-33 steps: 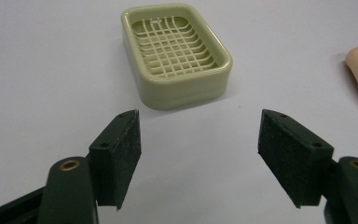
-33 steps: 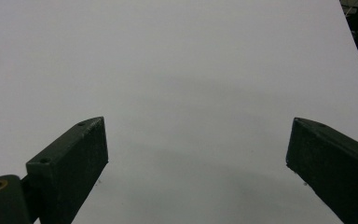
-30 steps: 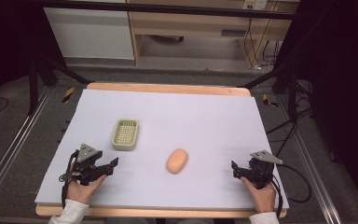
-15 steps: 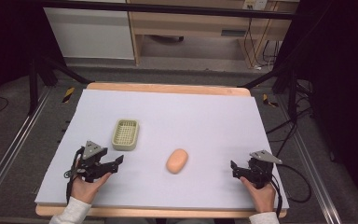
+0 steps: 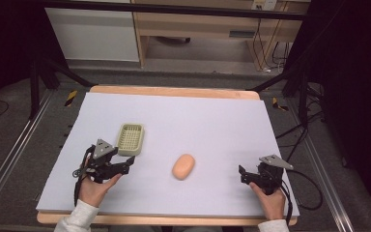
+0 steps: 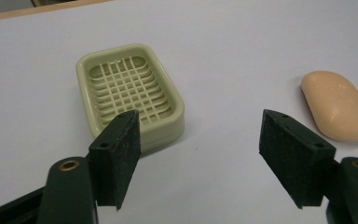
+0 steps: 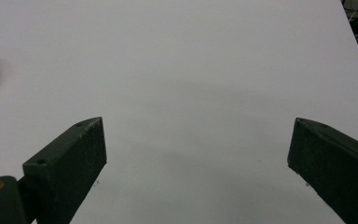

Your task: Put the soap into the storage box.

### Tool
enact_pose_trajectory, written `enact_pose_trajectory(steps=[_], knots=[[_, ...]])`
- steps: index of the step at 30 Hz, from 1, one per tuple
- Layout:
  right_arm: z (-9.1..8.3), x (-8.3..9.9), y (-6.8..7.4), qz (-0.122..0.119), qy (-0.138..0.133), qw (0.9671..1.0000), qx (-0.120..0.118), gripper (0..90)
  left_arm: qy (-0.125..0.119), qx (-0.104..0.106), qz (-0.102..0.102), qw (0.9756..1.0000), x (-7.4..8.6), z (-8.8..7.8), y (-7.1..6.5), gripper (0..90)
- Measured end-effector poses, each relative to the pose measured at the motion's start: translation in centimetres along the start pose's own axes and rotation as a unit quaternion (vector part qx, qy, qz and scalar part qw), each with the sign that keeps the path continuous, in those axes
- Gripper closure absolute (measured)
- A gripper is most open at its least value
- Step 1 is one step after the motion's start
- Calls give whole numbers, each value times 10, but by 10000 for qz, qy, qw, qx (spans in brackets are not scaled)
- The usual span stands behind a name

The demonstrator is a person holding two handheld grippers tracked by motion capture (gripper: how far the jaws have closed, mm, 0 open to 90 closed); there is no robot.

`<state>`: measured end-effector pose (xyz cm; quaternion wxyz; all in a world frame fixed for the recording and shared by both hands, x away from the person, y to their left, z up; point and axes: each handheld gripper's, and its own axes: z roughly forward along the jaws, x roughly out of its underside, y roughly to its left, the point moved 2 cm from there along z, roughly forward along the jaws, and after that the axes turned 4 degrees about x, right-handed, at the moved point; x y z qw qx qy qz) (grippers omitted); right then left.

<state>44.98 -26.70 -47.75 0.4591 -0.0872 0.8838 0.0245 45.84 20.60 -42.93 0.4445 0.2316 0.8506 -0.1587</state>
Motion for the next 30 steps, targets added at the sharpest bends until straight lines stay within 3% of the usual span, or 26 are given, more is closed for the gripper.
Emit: enact_pose_trajectory(steps=[30], knots=[[3,-1,4,-97,32,9999,-30,48,159,367,328,9987,-28,26,-39,286]])
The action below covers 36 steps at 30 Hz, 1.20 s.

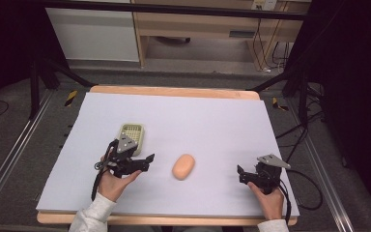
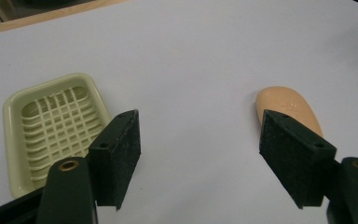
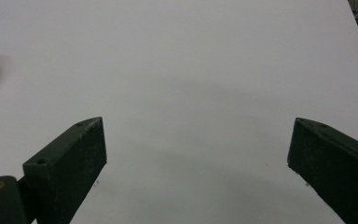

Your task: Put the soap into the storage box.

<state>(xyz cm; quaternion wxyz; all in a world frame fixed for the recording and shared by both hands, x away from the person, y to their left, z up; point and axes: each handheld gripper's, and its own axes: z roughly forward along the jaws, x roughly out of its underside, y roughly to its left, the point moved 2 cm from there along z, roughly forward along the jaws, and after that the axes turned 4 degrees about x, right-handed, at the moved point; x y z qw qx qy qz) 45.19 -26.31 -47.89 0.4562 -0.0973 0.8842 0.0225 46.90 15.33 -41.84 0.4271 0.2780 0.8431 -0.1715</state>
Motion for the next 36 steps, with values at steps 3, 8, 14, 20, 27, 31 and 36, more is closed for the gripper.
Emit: enact_pose_trajectory(steps=[3,8,14,20,27,31,36], knots=[[0,0,0,-3,-3,10000,7,48,33,25,-7,10000,-2,4,-4,286],[1,0,1,1,-3,10000,4,47,122,31,70,9999,-5,9,-8,286],[1,0,1,10,-5,10000,-13,48,165,92,120,9997,-9,16,-14,286],[1,0,1,12,-2,10000,-14,47,244,140,179,9994,-12,24,-21,286],[2,0,2,10,6,10000,-15,47,301,174,220,9992,-15,31,-27,286],[2,0,2,-16,15,10000,-15,47,330,199,238,9990,-16,34,-30,285],[2,0,1,-23,22,10000,-13,47,370,252,254,9987,-18,40,-34,285]])
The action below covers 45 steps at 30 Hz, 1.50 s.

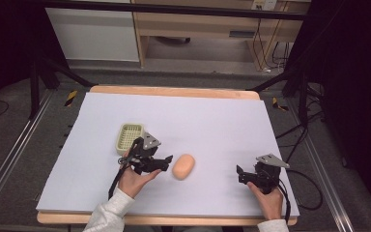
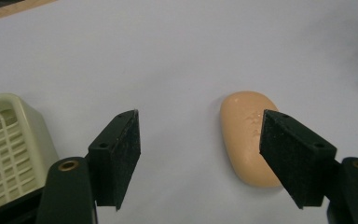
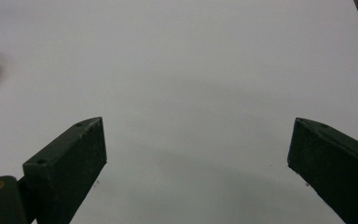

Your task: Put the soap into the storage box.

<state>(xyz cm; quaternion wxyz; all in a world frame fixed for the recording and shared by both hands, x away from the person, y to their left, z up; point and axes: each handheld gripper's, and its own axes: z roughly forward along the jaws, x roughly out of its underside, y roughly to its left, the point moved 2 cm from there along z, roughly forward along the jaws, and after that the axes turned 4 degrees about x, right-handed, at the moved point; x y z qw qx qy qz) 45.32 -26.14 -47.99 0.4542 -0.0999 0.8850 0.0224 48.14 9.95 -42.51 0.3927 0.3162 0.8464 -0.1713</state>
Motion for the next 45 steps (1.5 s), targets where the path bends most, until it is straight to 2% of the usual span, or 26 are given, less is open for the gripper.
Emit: enact_pose_trajectory(steps=[8,24,37,45], knots=[[1,0,1,-14,18,10000,-12,48,27,54,-35,10000,-4,10,-6,281],[1,0,1,-20,44,10000,-19,52,253,165,96,9995,-6,26,-16,274],[1,1,1,-10,56,10000,-27,52,494,244,256,9982,-10,39,-28,266],[1,1,1,-4,62,10000,-41,52,620,292,273,9973,-10,46,-35,258]])
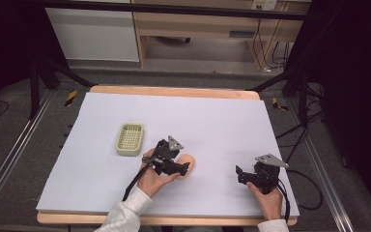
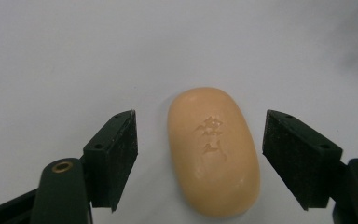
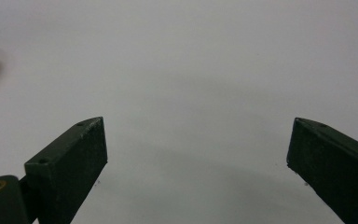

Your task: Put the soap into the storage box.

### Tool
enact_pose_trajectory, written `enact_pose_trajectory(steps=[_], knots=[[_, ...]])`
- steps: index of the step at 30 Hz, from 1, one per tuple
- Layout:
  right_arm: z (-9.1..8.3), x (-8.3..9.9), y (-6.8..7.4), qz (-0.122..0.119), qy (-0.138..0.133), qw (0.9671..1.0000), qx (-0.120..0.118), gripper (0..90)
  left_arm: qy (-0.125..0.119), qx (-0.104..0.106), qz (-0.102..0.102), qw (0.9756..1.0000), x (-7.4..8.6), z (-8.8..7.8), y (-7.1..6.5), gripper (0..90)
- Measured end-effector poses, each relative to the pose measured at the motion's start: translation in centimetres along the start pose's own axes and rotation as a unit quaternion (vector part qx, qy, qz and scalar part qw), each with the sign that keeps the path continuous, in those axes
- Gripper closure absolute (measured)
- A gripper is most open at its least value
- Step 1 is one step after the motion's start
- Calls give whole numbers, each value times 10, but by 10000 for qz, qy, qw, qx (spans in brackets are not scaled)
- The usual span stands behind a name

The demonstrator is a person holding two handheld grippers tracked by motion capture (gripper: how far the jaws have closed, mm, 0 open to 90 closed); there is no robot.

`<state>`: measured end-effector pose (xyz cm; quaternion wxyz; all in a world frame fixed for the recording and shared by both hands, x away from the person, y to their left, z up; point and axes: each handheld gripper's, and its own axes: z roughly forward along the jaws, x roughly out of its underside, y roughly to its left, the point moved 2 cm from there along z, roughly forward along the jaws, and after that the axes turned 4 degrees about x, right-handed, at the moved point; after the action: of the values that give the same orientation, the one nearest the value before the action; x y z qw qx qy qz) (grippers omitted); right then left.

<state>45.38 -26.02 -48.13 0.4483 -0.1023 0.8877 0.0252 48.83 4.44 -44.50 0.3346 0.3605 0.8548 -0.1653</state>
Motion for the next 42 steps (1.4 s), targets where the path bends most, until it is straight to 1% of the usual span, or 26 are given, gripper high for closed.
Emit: enact_pose_trajectory(steps=[4,11,14,17,20,27,32,34,37,39,40,42], knots=[[1,0,0,-10,5,10000,-7,53,62,21,-13,10000,0,5,-3,248],[0,0,0,2,-3,10000,-20,53,151,32,-4,9999,0,10,-4,238],[0,0,0,2,0,10000,-13,53,183,49,-32,9998,0,13,-6,233],[0,0,0,2,4,10000,-16,53,222,57,-13,9997,0,16,-8,229],[0,0,0,18,1,10000,-30,53,282,22,17,9996,0,18,-9,222],[0,0,0,2,-1,10000,-14,53,406,23,28,9992,1,23,-11,221],[1,0,0,15,17,10000,-20,53,458,3,-16,9989,2,27,-11,223],[1,0,0,22,24,10000,-26,53,520,-12,-43,9986,2,30,-10,226],[1,0,0,31,26,10000,-27,53,523,-16,-81,9986,2,32,-10,232],[1,0,0,29,28,10000,-27,53,571,-8,-95,9983,3,35,-9,235],[1,0,0,34,28,10000,-31,53,642,-1,-94,9979,4,37,-8,236],[1,1,0,26,34,10000,-31,53,663,-1,-109,9977,5,39,-8,242]])
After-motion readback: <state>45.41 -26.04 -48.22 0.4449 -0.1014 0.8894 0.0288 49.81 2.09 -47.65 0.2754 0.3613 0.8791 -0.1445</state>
